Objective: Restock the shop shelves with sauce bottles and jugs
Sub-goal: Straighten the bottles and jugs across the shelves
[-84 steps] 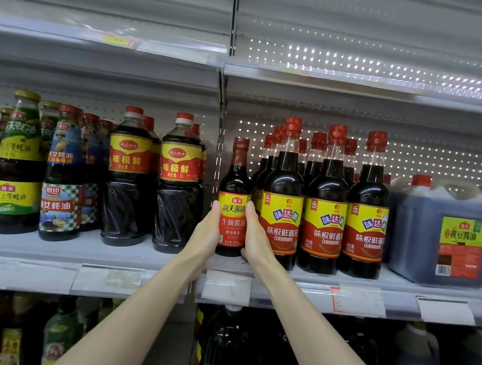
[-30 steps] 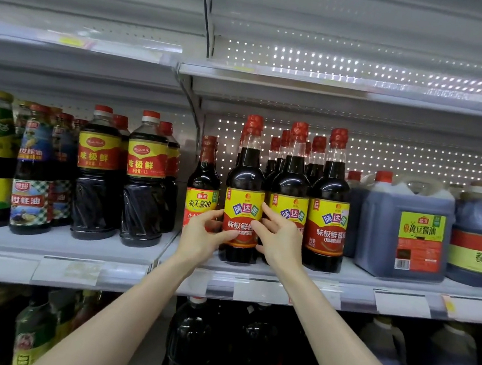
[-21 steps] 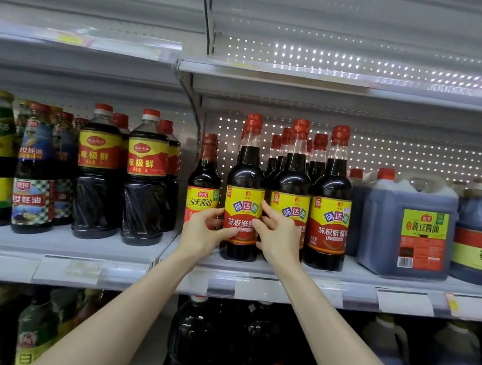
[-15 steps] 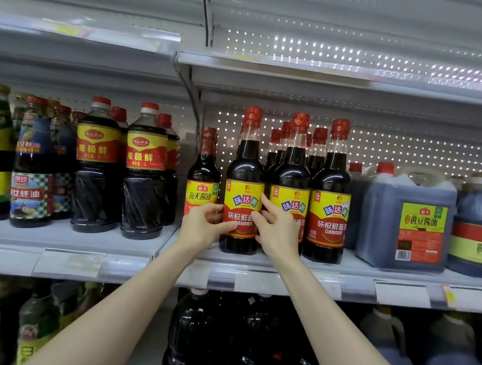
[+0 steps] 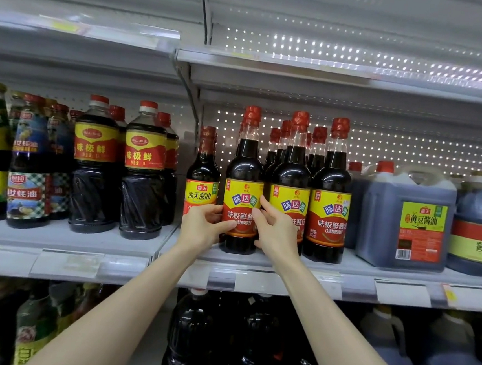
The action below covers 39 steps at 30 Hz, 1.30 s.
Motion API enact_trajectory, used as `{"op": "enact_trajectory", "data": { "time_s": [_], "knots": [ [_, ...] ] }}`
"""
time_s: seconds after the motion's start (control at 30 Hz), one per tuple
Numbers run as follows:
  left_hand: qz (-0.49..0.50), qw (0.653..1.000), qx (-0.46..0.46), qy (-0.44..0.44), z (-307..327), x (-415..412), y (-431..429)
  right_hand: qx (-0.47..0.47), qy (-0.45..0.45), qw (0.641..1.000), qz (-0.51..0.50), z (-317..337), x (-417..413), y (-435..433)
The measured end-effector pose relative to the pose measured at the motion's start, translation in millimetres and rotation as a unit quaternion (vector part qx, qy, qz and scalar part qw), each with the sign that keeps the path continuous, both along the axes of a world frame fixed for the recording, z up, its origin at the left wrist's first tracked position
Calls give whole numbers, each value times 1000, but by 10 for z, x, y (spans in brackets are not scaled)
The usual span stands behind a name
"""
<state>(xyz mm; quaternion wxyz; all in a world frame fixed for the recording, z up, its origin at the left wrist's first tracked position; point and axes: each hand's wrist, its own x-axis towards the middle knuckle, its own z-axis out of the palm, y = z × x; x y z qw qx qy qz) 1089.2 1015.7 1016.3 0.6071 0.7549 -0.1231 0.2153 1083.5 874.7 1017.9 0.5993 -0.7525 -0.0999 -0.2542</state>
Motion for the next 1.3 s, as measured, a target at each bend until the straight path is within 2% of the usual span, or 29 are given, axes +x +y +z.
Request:
{"op": "enact_trajectory", "data": {
  "time_s": [0.2, 0.7, 0.93, 1.3],
  "knots": [
    [0, 1000, -3, 5, -3, 74, -9, 8, 4, 1000, 5, -2, 57, 28],
    [-8, 1000, 4, 8, 1, 205, -27, -44, -12, 999, -24, -28, 133, 105],
    [58, 998, 6, -23, -70, 187, -68, -50, -11, 998, -22, -87, 77, 99],
    [50, 998, 21, -18, -63, 177, -49, -33, -2, 999, -18, -107, 69, 101]
  ]
}}
